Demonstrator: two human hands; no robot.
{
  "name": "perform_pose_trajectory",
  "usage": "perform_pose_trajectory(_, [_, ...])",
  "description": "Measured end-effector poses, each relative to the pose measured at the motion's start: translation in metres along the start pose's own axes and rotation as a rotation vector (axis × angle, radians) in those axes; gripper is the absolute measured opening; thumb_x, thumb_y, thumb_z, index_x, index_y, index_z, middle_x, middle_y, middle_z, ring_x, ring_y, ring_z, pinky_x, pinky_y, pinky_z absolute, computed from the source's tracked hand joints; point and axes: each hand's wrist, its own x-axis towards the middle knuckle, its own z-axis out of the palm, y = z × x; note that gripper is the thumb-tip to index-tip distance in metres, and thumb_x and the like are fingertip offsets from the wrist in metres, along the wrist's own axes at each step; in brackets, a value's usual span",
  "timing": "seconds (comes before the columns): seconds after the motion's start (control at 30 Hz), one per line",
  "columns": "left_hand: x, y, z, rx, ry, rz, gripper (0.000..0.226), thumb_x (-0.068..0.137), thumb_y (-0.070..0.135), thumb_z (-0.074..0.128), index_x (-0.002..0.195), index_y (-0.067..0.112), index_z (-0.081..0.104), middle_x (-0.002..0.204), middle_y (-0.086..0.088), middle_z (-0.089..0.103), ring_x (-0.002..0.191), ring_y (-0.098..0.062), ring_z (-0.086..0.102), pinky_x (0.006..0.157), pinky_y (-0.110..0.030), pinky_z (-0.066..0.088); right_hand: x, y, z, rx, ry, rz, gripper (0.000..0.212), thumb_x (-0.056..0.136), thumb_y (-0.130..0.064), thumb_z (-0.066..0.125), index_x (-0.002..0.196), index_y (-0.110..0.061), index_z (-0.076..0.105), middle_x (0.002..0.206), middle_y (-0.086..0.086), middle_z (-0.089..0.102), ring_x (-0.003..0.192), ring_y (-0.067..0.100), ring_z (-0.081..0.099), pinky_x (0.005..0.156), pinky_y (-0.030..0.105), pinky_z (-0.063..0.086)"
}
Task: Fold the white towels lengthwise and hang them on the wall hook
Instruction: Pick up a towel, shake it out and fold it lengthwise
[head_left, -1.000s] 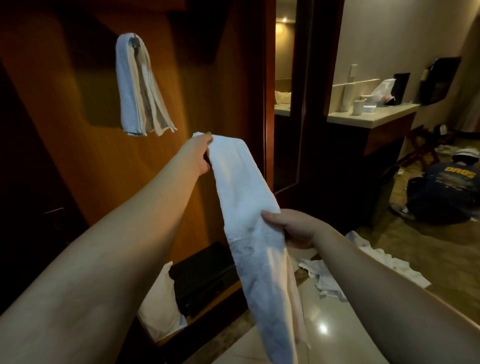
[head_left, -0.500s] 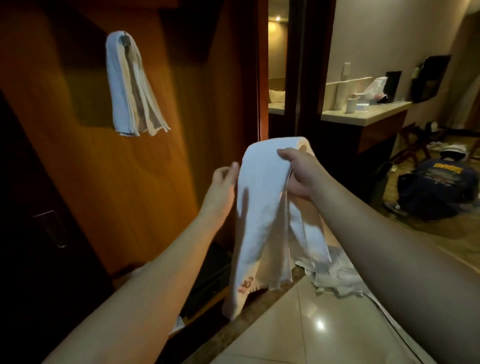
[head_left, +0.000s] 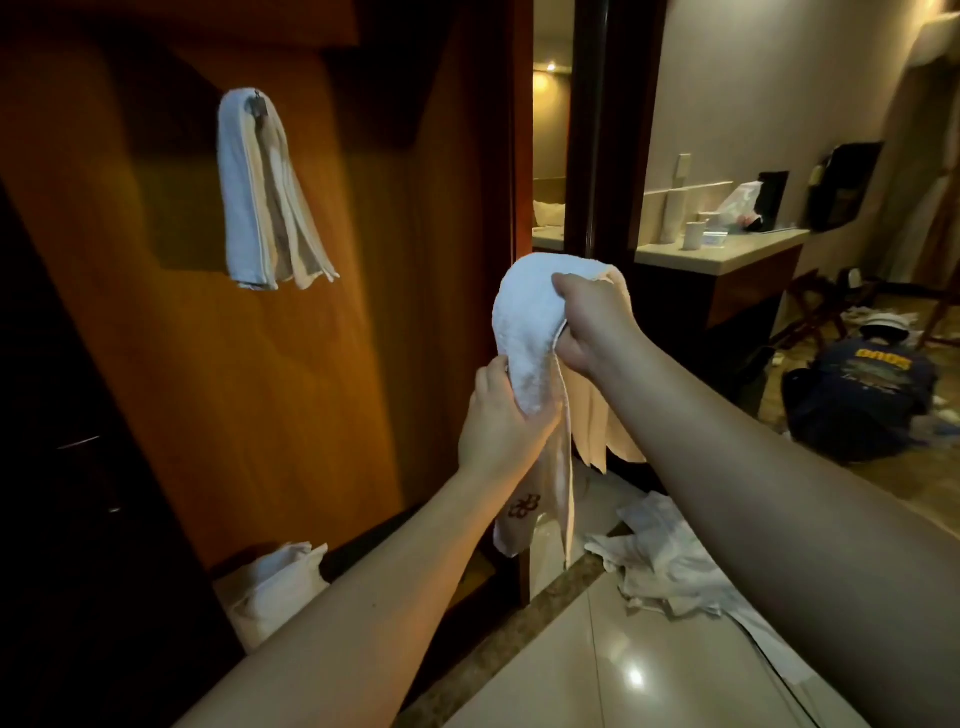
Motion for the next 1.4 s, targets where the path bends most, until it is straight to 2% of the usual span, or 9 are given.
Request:
perform_pose_trajectory(0.2, [0.020,0.030,-0.002,0.052,0.167,0.098,0.071,0.090,0.049,0.065,0.145,0.025,0.026,0.147,0.000,0.034,0.131,-0.020,0.042,0.094,-0.038,0.055,0.004,0.006,0.002,-0.165,0.058,-0.132,0.018,0.098,-0.026,0.063,0.106,-0.020,0.047,0.099,-0.001,0.056,0.101,0.024,0.058,0.081,0.037,0.054])
perform_pose_trajectory(0.33, [0.028,0.038,-0.007,0.033,0.173,0.148,0.065,0.090,0.049,0.061,0.142,0.029,0.027,0.145,0.002,0.033,0.131,-0.019,0.039,0.094,-0.038,0.054,0.003,0.005,0.005,-0.348,0.070,-0.239,0.014,0.101,-0.027,0.058,0.097,-0.020,0.046,0.102,0.001,0.057,0.097,0.022,0.059,0.089,0.040,0.057])
perform_pose_trajectory(0.5, [0.025,0.035,-0.005,0.214,0.091,0.125,0.085,0.076,0.069,0.049,0.145,0.027,0.022,0.151,-0.002,0.029,0.133,-0.024,0.036,0.096,-0.042,0.052,0.005,0.005,0.007,-0.484,0.082,-0.212,0.033,0.099,-0.033,0.057,0.125,-0.016,0.046,0.118,0.008,0.052,0.105,0.032,0.052,0.082,0.045,0.045])
perform_pose_trajectory(0.6, [0.027,0.038,0.000,0.298,0.153,0.105,0.079,0.084,0.056,0.061,0.145,0.019,0.027,0.146,-0.008,0.039,0.125,-0.026,0.046,0.088,-0.037,0.055,0.007,0.007,0.003,-0.579,0.020,-0.260,0.041,0.098,-0.028,0.057,0.131,-0.003,0.054,0.124,0.019,0.061,0.110,0.037,0.062,0.076,0.039,0.047])
perform_pose_trajectory(0.73, [0.032,0.035,-0.006,0.260,0.155,0.114,0.045,0.092,0.030,0.068,0.130,0.022,0.045,0.123,0.002,0.054,0.100,-0.013,0.060,0.071,-0.025,0.057,0.012,0.004,-0.001,-0.436,0.059,-0.159,0.028,0.096,-0.022,0.065,0.120,-0.012,0.055,0.116,0.015,0.066,0.100,0.030,0.067,0.084,0.038,0.058])
perform_pose_trajectory(0.83, [0.033,0.029,-0.015,0.218,0.107,0.103,0.027,0.093,0.028,0.067,0.116,0.024,0.054,0.098,0.009,0.055,0.072,-0.008,0.060,0.057,-0.020,0.054,0.024,0.004,-0.010,-0.384,0.060,-0.076,0.047,0.091,-0.021,0.074,0.129,-0.012,0.049,0.121,0.011,0.065,0.106,0.027,0.067,0.095,0.041,0.058])
perform_pose_trajectory(0.97, [0.042,0.028,-0.027,0.321,0.113,0.159,0.020,0.092,0.021,0.070,0.108,0.019,0.059,0.098,0.007,0.051,0.077,-0.009,0.056,0.060,-0.016,0.049,0.033,0.004,-0.023,-0.401,0.053,-0.080,0.057,0.088,-0.021,0.078,0.137,-0.012,0.050,0.124,0.010,0.064,0.111,0.026,0.066,0.096,0.042,0.057])
perform_pose_trajectory(1.17, [0.054,0.036,-0.036,0.341,0.126,0.229,0.020,0.090,0.018,0.070,0.105,0.014,0.056,0.102,0.003,0.051,0.085,-0.012,0.052,0.066,-0.019,0.038,0.043,0.007,-0.025,-0.268,0.030,-0.034,0.034,0.083,-0.022,0.083,0.101,-0.013,0.055,0.105,0.009,0.067,0.093,0.022,0.068,0.087,0.037,0.060])
perform_pose_trajectory(1.4, [0.056,0.038,-0.036,0.278,0.077,0.195,0.030,0.088,0.011,0.068,0.094,0.024,0.042,0.091,0.006,0.046,0.072,-0.011,0.051,0.058,-0.028,0.047,0.046,0.013,-0.022,-0.232,0.016,0.000,0.056,0.079,-0.029,0.086,0.121,-0.013,0.052,0.100,0.007,0.060,0.088,0.022,0.061,0.078,0.036,0.053])
